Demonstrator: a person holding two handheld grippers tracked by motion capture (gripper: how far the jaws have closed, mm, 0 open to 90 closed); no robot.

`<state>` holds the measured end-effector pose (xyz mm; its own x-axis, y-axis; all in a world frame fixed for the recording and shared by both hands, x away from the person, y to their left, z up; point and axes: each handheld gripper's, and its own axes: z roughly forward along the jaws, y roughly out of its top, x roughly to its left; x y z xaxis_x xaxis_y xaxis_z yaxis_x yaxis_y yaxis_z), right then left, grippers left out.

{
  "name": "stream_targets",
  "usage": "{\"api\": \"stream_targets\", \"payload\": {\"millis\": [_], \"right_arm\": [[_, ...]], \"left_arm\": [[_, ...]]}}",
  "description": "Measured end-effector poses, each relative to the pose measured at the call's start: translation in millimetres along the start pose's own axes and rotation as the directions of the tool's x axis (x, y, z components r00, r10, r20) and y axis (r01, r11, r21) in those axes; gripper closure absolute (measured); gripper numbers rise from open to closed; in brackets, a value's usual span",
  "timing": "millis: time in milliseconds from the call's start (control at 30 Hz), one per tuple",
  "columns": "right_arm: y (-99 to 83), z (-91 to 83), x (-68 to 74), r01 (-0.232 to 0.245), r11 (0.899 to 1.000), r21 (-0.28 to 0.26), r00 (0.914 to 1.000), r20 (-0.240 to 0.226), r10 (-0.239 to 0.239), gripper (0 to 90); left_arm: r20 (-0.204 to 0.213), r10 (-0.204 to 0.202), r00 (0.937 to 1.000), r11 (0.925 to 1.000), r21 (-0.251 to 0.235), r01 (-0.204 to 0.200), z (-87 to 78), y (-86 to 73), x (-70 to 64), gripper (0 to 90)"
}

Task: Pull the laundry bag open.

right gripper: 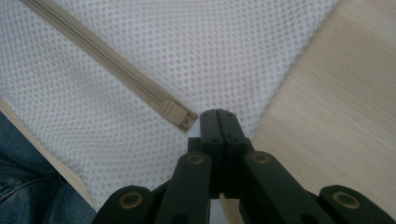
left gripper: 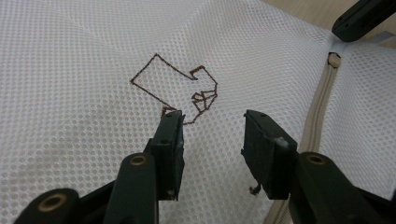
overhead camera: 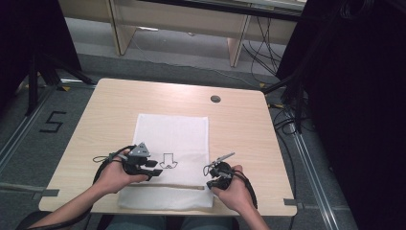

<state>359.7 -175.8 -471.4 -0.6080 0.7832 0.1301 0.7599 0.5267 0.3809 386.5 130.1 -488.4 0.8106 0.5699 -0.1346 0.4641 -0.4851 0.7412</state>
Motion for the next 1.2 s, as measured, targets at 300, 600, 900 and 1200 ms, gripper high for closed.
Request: {"api": "stream_targets", "payload": {"millis": [300, 600, 900, 1200], "right_arm": [[-0.4, 9.3, -2.1, 0.019, 0.999, 0.031, 0.9997, -0.013, -0.019, 90.0], [3.4, 11.2, -0.4, 0.017, 0.998, 0.068, 0.9998, 0.008, -0.018, 90.0], [2.1, 10.1, 0.1, 0.002, 0.998, 0.06, 1.0, -0.005, -0.002, 90.0], [1.5, 11.1, -2.9, 0.014, 0.999, 0.039, 0.9997, -0.02, -0.014, 90.0]], "left_arm": [[0.014, -0.001, 0.9999, 1.0, -0.008, 0.001, 2.1, 0.2, -2.2, 57.5], [0.058, 0.037, 0.9976, 0.999, -0.027, -0.035, 7.3, 9.5, -9.8, 58.4], [0.13, 0.103, 0.9863, 0.9938, -0.055, -0.096, 19.0, 23.1, -26.2, 60.6], [0.183, 0.135, 0.9738, 0.9905, -0.051, -0.128, 30.4, 30.0, -41.0, 63.8]]}}
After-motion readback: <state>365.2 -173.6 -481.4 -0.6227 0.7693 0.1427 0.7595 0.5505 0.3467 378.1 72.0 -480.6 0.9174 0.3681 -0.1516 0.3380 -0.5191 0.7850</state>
